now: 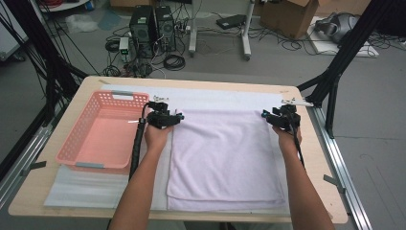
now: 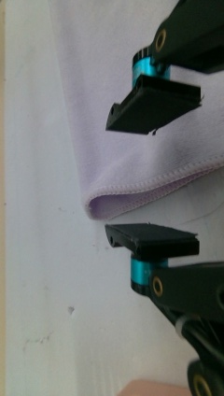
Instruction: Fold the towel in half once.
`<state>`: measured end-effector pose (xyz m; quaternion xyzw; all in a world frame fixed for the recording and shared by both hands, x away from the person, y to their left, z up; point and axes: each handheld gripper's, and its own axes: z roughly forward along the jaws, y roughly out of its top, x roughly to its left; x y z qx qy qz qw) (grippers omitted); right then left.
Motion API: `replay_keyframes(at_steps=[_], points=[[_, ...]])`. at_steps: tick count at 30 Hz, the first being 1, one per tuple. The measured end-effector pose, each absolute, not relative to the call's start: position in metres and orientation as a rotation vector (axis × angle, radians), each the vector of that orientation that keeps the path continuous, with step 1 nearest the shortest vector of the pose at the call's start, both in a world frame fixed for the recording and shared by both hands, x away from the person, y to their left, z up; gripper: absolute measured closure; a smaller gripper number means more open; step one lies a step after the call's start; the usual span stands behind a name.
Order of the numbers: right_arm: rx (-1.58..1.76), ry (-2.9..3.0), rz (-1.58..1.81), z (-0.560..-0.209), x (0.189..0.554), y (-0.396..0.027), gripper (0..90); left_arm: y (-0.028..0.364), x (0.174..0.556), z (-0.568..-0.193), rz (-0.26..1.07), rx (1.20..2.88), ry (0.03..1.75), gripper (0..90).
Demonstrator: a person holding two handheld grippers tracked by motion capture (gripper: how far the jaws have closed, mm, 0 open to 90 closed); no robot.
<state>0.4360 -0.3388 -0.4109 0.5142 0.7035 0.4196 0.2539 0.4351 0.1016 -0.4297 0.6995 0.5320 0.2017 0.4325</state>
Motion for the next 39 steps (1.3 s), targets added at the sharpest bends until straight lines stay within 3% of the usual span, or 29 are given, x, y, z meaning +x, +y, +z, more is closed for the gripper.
replay_keyframes(at_steps=[3,11,14,20,22,24,26,27,29,33,34,36,39], points=[[1.393,1.935,1.139,-0.410,0.431,-0.339,50.3,0.102,0.430,-0.435,0.426,1.797,1.364,48.4],[1.355,2.018,1.122,-0.411,0.409,-0.344,53.0,0.104,0.402,-0.445,0.380,1.820,1.324,53.0],[1.335,2.079,1.100,-0.410,0.400,-0.345,56.0,0.103,0.389,-0.445,0.409,1.810,1.291,58.0],[1.356,2.173,1.092,-0.418,0.380,-0.349,59.9,0.100,0.372,-0.450,0.400,1.821,1.303,57.4],[1.367,2.202,1.065,-0.426,0.374,-0.348,61.2,0.097,0.368,-0.448,0.386,1.860,1.287,64.9],[1.398,2.235,1.048,-0.434,0.370,-0.347,63.8,0.091,0.363,-0.446,0.417,1.908,1.251,81.2],[1.380,2.233,1.023,-0.440,0.366,-0.345,67.7,0.088,0.357,-0.442,0.453,1.898,1.269,85.2],[1.387,2.225,1.012,-0.440,0.364,-0.345,73.9,0.088,0.354,-0.441,0.458,1.879,1.281,85.5],[1.377,2.221,0.964,-0.438,0.362,-0.348,89.1,0.087,0.347,-0.440,0.467,1.869,1.267,85.6],[1.452,2.118,0.885,-0.438,0.356,-0.364,89.4,0.087,0.338,-0.437,0.475,1.879,1.260,84.5],[1.488,2.100,0.916,-0.440,0.355,-0.369,89.1,0.087,0.339,-0.438,0.467,1.888,1.282,79.8],[1.509,2.096,0.960,-0.442,0.349,-0.375,82.1,0.091,0.339,-0.439,0.442,1.888,1.329,59.3],[1.475,2.101,1.005,-0.442,0.340,-0.376,76.0,0.099,0.330,-0.438,0.437,1.834,1.296,58.3]])
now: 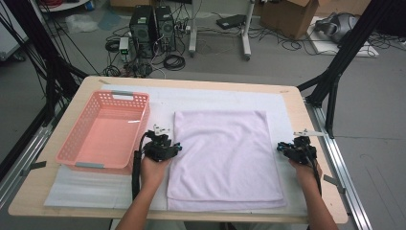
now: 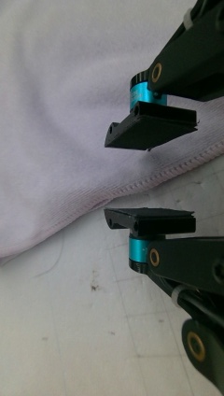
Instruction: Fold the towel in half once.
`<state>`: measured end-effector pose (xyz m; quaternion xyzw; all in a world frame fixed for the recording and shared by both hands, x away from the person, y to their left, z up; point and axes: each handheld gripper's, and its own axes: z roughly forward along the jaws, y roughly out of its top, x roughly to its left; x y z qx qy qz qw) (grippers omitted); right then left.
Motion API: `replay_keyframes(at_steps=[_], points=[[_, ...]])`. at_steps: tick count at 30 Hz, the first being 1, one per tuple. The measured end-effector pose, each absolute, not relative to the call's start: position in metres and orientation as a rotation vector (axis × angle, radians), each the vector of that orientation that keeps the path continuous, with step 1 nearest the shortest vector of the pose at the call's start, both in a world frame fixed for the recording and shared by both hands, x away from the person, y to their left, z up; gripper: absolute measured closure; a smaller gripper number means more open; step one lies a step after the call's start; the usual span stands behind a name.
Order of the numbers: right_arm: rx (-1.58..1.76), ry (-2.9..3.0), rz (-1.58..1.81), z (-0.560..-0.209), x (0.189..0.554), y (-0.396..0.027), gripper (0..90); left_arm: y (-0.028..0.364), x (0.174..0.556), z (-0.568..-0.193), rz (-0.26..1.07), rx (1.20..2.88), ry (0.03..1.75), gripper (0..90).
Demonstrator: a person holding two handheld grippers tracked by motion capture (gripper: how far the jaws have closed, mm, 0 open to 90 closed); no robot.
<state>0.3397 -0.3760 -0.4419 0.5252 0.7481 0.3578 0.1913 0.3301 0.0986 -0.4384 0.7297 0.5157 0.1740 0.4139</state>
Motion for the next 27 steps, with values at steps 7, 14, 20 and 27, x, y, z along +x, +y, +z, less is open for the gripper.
replay_keyframes(at_steps=[7,14,20,27], points=[[1.356,2.142,1.086,-0.439,0.312,-0.370,69.6,0.110,0.298,-0.447,0.366,1.795,1.200,57.8],[1.244,2.186,1.129,-0.434,0.275,-0.360,69.7,0.121,0.267,-0.445,0.344,1.767,1.148,60.3],[1.185,2.223,1.134,-0.433,0.241,-0.357,70.9,0.122,0.240,-0.441,0.331,1.787,1.075,65.3],[1.185,2.249,1.109,-0.436,0.218,-0.358,68.8,0.127,0.216,-0.439,0.347,1.798,1.049,65.1]])
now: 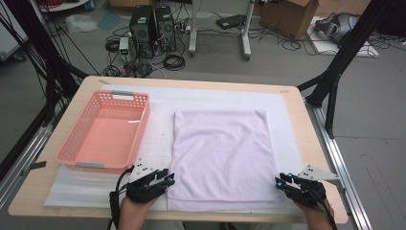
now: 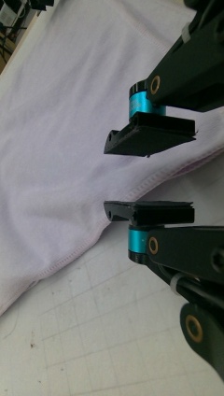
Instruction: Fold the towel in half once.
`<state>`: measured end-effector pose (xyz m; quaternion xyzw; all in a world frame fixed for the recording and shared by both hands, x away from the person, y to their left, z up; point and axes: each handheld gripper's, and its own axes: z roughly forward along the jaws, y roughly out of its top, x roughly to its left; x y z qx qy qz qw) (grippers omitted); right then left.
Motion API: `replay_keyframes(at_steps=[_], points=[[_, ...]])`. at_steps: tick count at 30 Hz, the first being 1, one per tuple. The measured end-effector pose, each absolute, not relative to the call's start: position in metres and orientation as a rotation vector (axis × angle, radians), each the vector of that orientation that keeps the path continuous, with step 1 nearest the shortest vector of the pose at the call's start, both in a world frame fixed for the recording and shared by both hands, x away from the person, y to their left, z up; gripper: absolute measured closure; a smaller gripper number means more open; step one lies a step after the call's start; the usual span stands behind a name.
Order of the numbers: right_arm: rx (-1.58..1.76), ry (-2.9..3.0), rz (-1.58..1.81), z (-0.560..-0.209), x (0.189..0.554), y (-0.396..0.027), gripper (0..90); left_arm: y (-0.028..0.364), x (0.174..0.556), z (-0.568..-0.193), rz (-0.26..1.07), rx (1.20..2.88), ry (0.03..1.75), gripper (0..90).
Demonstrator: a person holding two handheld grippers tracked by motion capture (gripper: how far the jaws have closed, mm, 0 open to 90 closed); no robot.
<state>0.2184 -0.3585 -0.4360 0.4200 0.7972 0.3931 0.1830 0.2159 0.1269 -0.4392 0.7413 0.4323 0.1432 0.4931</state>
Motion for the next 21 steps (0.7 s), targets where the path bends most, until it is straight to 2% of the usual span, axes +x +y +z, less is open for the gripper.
replay_keyframes(at_steps=[8,14,16,19,21], points=[[1.146,2.275,1.084,-0.434,0.203,-0.354,67.8,0.128,0.200,-0.443,0.317,1.820,1.035,64.9],[1.140,2.305,1.061,-0.438,0.203,-0.351,66.8,0.118,0.198,-0.447,0.363,1.890,1.039,68.3],[1.128,2.330,1.037,-0.441,0.204,-0.347,71.2,0.115,0.197,-0.449,0.378,1.909,1.031,73.9],[1.112,2.344,1.021,-0.442,0.205,-0.345,83.9,0.111,0.196,-0.448,0.410,1.926,1.016,85.2],[1.119,2.342,1.025,-0.441,0.204,-0.346,87.2,0.111,0.196,-0.447,0.408,1.909,1.015,86.6]])
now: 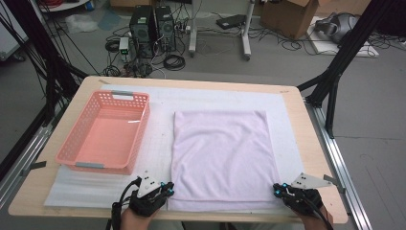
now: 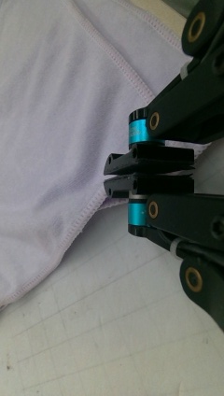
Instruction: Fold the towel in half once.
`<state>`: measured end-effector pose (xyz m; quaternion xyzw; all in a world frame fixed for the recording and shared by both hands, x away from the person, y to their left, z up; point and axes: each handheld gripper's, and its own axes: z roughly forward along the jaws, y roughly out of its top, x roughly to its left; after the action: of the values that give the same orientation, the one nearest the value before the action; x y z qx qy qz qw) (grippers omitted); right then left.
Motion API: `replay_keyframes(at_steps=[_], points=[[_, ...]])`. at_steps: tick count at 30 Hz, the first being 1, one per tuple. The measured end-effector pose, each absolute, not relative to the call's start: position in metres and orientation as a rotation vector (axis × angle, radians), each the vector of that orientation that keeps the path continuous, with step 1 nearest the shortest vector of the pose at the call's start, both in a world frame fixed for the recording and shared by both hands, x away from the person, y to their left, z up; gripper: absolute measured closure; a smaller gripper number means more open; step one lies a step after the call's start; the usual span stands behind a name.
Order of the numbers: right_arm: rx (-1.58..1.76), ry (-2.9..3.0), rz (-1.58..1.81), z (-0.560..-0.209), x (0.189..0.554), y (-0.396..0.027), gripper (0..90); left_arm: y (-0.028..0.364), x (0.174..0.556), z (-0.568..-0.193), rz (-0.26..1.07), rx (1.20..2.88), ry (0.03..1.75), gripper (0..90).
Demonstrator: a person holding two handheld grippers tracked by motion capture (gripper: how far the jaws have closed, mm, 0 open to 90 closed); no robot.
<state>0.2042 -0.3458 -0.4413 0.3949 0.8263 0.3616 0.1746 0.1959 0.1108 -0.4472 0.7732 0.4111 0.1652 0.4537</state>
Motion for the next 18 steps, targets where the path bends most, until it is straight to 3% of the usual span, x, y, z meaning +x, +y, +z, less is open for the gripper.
replay_keyframes(at_steps=[18], points=[[1.136,2.268,1.156,-0.425,0.197,-0.358,88.9,0.121,0.181,-0.426,0.381,1.773,0.961,87.2]])
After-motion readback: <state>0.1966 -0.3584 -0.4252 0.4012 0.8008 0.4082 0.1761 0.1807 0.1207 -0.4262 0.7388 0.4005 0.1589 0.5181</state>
